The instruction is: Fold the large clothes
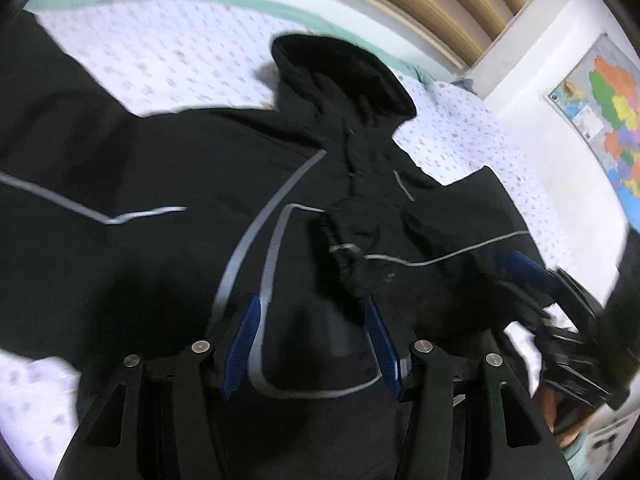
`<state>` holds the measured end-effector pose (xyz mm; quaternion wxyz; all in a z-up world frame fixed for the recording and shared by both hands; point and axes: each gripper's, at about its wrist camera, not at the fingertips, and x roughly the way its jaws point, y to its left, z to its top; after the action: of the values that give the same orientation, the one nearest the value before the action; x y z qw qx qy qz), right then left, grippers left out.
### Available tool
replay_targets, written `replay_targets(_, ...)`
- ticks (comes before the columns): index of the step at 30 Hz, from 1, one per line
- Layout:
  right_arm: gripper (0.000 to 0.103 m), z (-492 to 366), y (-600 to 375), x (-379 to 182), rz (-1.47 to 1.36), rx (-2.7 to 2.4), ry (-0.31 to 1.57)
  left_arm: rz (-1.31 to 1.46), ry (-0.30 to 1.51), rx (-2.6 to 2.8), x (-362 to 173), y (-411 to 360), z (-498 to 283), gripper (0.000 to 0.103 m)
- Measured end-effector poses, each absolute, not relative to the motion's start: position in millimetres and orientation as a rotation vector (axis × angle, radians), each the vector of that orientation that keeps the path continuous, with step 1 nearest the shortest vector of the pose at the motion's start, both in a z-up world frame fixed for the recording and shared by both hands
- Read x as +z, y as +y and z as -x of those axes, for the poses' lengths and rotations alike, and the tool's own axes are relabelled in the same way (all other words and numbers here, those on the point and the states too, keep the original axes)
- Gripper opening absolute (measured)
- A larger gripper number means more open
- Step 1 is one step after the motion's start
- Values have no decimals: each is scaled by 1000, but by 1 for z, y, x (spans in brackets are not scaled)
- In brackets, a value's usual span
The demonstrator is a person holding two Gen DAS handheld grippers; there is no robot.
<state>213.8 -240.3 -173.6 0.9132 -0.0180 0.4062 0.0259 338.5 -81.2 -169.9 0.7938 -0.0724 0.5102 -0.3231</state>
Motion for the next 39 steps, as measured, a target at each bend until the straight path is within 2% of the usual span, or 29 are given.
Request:
replay_targets(8,63,-170,-327,-151,-65,-104,817,129,1199,-640,-212,-158,-366,55)
replay_targets(9,63,-166,-335,-152,-67,-118,823,120,1192,-639,-213,-163,-367,46)
replay_targets(10,63,-162,-339,-153,-65,-129,824,107,1181,-639,-214,-169,-367,25)
replay_targets(13,63,-160,-348,-154,-49,-178,836,62,1102,-621,-197,-172,-363,22)
replay_targets(17,63,-168,-360,-154,-87,-204,835,67,928,-583,-146,-129,-359,21)
replay_targets(19,63,-177,-364,-158,-127,-208,843,76,886,-543,-128,-93,-364,21)
replay_targets(22,63,-204,-359,-178,-163,-205,903,98,921,-493,-130,-45,-376,21)
replay_targets(26,63,-237,-344,-222,-198,-147,1005,74,1100,-433,-185,-13,-390,21)
replay_targets(27,63,-252,-343,-248,-218,-141,1082,56,1129,-422,-198,-13,-392,24)
replay_targets(29,64,-265,-349,-286,-297,-162,1178,25,1118,-437,-211,-12,-390,25)
replay_targets(32,63,-269,-339,-281,-228,-191,1163,14,1021,-463,-187,-7,-376,27)
replay_targets(35,63,-267,-325,-265,-140,-229,1171,43,887,-419,-152,11,-365,35)
replay_targets(37,63,-261,-315,-250,-117,-223,1131,62,814,-432,-130,17,-353,53)
replay_targets(39,63,-252,-301,-234,-120,-187,1077,65,801,-497,-119,10,-344,54)
